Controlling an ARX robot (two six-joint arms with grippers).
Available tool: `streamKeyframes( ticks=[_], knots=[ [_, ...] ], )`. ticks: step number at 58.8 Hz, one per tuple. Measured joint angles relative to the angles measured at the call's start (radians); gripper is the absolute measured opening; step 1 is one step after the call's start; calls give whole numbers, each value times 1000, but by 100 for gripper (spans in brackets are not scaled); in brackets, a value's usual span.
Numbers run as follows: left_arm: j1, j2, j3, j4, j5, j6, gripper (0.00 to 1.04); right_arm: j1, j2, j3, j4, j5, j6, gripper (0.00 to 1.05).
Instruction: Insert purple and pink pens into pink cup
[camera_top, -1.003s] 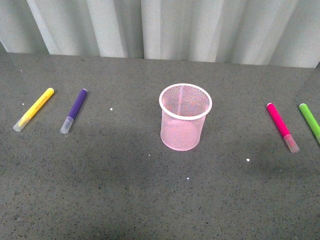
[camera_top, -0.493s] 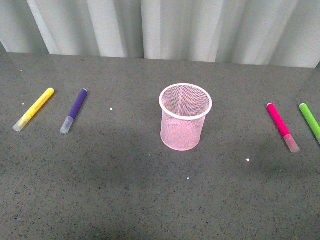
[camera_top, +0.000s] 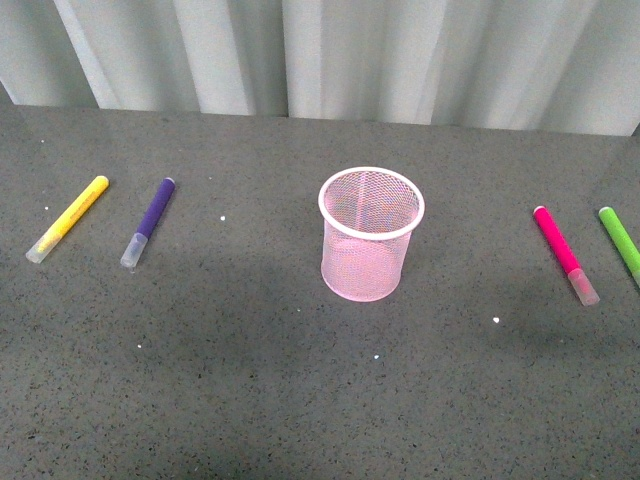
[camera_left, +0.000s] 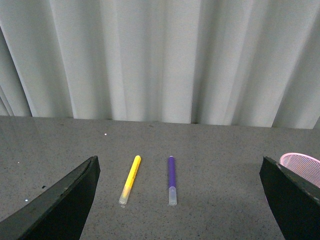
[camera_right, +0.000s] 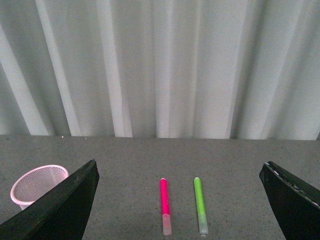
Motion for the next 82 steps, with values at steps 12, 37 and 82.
streamKeyframes(
  ticks=[12, 37, 82],
  knots=[
    [0, 0, 0, 0, 0, 0, 98, 0, 0, 0, 0, 0, 0, 98],
    [0, 0, 0, 0, 0, 0, 98, 0, 0, 0, 0, 0, 0, 98],
    [-7, 1004, 386, 172, -300, -368, 98, 0, 0, 0, -1, 0, 0, 98]
  ],
)
